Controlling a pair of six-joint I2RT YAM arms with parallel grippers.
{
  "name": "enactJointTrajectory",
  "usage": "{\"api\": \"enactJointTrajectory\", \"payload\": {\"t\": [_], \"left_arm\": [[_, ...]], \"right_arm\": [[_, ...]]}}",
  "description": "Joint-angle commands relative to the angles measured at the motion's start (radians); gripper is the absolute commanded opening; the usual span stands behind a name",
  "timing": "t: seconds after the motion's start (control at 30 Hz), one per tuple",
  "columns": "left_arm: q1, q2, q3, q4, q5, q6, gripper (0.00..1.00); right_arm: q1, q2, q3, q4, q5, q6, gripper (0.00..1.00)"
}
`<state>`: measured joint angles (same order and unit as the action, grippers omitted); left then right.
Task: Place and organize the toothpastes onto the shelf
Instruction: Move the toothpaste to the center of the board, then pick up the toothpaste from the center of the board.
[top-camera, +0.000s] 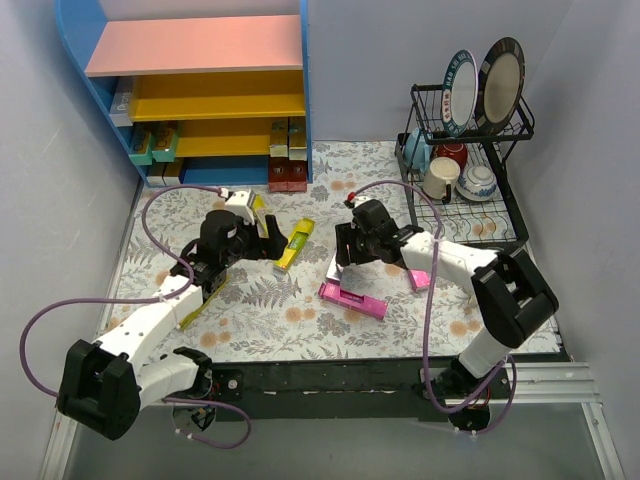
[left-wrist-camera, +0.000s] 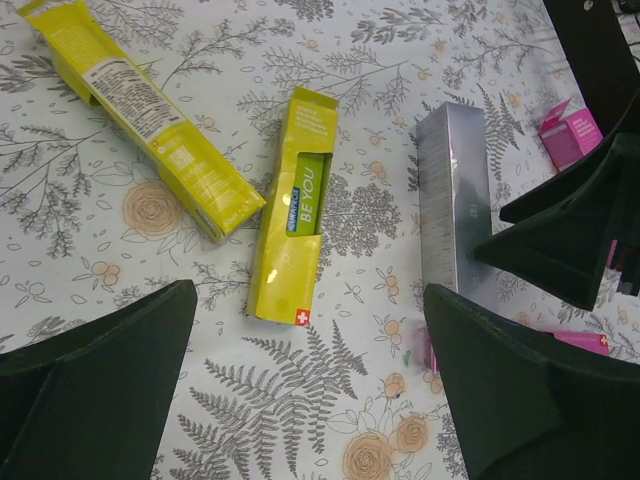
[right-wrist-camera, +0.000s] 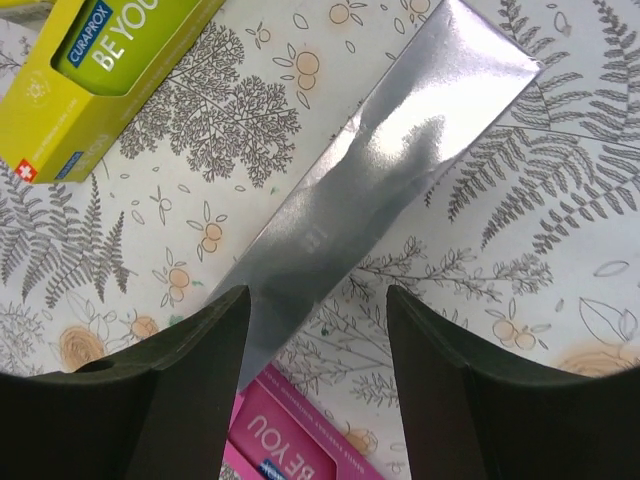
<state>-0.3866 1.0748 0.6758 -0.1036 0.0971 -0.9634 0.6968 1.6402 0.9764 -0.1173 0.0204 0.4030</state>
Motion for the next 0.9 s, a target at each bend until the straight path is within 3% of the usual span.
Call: {"api": "enactJointTrajectory", "payload": {"t": [0.0, 0.13, 0.37, 0.63, 0.87], "left_arm": [[-0.090, 0.030, 0.021, 0.018, -0.019, 0.032, 0.98], [-0.201, 0.083, 0.085, -0.019, -0.123, -0.011, 0.98], [-0.432, 0.215, 0.122, 0.050, -0.384, -0.115, 0.98], [-0.546, 0.414, 0.186, 0.131, -0.507, -0.115, 0.96], [-0.584, 0.601, 0.255, 0.151, -0.562, -0.115, 0.91]], "right_arm": [[0.000, -0.135, 0.022, -0.048, 0.041, -0.021, 0.66], [0.000, -0.247, -0.053, -0.013, 0.090, -0.026, 0.71], [0.000, -0.482, -0.220, 0.071, 0.321, -0.012, 0.79], [0.000, -0.710, -0.383, 0.108, 0.455, 0.028, 0.89], [0.000, -0.796, -0.441, 0.119, 0.489, 0.033, 0.91]]}}
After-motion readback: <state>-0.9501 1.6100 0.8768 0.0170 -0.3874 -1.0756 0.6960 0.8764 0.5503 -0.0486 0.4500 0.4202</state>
